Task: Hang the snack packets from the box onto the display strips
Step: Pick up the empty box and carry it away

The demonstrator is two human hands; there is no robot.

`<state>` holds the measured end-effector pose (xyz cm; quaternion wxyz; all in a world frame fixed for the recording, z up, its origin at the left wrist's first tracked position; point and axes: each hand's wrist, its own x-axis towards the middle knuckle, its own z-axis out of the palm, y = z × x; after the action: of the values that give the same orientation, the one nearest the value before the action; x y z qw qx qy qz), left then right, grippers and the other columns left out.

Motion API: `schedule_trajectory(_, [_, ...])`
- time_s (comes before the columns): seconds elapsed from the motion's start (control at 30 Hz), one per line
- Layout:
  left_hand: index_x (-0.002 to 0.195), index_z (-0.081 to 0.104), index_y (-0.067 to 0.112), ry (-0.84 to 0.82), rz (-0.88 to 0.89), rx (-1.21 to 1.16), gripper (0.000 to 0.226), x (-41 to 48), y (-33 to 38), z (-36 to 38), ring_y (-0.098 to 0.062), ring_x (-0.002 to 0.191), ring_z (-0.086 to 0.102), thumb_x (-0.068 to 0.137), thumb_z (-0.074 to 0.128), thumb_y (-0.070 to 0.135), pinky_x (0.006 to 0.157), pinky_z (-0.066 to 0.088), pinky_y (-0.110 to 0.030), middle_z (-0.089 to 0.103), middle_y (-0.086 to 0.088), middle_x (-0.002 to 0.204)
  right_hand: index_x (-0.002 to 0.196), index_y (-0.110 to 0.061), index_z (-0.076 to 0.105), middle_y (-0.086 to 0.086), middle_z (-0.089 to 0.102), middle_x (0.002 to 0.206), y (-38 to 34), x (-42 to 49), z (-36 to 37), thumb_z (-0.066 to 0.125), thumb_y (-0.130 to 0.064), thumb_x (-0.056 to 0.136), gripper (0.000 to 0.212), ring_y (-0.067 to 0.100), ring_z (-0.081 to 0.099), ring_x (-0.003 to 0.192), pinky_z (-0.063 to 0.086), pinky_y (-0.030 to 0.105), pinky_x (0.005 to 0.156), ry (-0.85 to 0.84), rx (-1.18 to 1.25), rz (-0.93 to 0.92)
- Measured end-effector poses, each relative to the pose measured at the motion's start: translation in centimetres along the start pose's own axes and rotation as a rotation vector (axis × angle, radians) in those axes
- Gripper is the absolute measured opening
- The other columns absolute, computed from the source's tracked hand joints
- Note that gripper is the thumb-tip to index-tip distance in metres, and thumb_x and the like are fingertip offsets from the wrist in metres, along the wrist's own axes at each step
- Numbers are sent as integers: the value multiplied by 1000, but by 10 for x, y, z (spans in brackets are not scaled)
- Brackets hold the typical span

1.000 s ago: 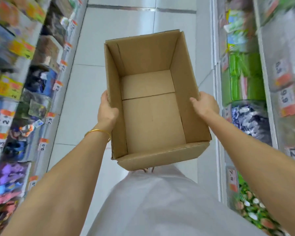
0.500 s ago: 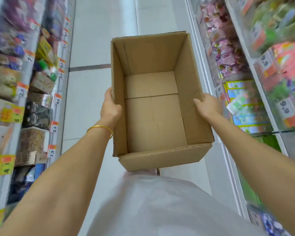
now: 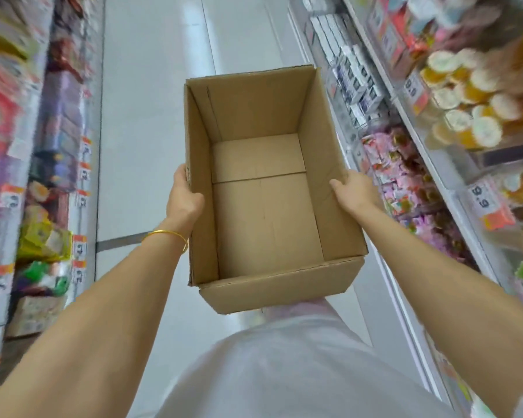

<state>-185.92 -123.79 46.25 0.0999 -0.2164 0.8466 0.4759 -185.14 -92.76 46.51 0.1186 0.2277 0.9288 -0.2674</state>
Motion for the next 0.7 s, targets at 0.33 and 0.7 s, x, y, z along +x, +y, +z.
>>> schedule_trajectory(0.33, [135, 33, 32, 38, 23, 24, 70, 357, 201, 9, -29, 97, 59, 75, 36, -5, 87, 53, -45, 57, 1, 108, 113, -8, 55, 15, 60, 114, -208, 354, -49, 47, -34, 94, 33, 34, 55, 108, 43, 37, 83, -9, -13, -17])
schedule_trajectory(0.7, [135, 26, 41, -26, -14, -10, 75, 742, 374, 48, -30, 104, 59, 74, 37, 0, 90, 52, -47, 57, 2, 121, 125, -12, 52, 14, 62, 115, -393, 726, -71, 47, -34, 94, 38, 36, 57, 106, 41, 33, 73, 19, -30, 13])
